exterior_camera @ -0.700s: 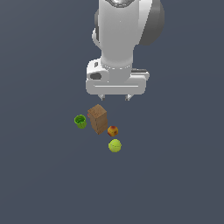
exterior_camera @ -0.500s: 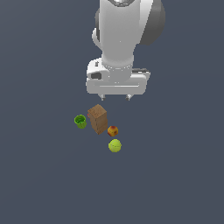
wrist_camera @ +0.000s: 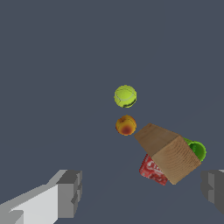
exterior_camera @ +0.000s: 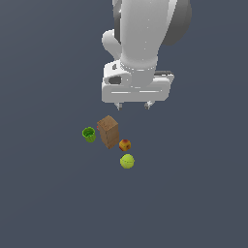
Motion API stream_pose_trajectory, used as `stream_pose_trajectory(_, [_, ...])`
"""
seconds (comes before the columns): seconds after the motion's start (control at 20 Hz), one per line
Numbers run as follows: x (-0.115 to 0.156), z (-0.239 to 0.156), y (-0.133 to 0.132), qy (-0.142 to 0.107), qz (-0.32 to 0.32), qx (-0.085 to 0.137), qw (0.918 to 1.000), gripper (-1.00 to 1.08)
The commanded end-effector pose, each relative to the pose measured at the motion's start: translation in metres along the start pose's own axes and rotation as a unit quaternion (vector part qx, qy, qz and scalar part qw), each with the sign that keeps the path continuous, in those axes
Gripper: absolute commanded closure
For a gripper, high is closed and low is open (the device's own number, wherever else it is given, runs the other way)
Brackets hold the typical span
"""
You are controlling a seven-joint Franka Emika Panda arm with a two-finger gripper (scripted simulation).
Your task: Pick up a designated object from a clutter of objects.
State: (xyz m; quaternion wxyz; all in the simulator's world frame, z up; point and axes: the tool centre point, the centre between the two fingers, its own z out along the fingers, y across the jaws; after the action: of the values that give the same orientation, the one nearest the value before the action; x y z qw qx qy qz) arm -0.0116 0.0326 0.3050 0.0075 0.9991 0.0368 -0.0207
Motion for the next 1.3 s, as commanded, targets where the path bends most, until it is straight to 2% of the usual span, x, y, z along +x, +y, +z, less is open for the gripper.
stream_pose_trajectory(0.0, [0.0, 0.001, 0.002, 0.0, 0.004, 0.0, 1.0, -0.92])
stream_pose_trajectory(0.4, [0.002, 0.019, 0.017, 0.0, 0.059, 0.007, 0.9982, -0.92])
stream_pose_trajectory(0.7, [0.003, 0.046, 0.04, 0.001, 0.143, 0.015, 0.9897, -0.92])
stream_pose_trajectory(0.95, [0.001, 0.076, 0.067, 0.001, 0.237, 0.023, 0.9713, -0.92])
stream_pose_trajectory(1.1, [-0.002, 0.094, 0.084, 0.001, 0.295, 0.026, 0.9551, -0.92])
stream_pose_trajectory(1.25, [-0.006, 0.112, 0.101, 0.002, 0.353, 0.028, 0.9352, -0.92])
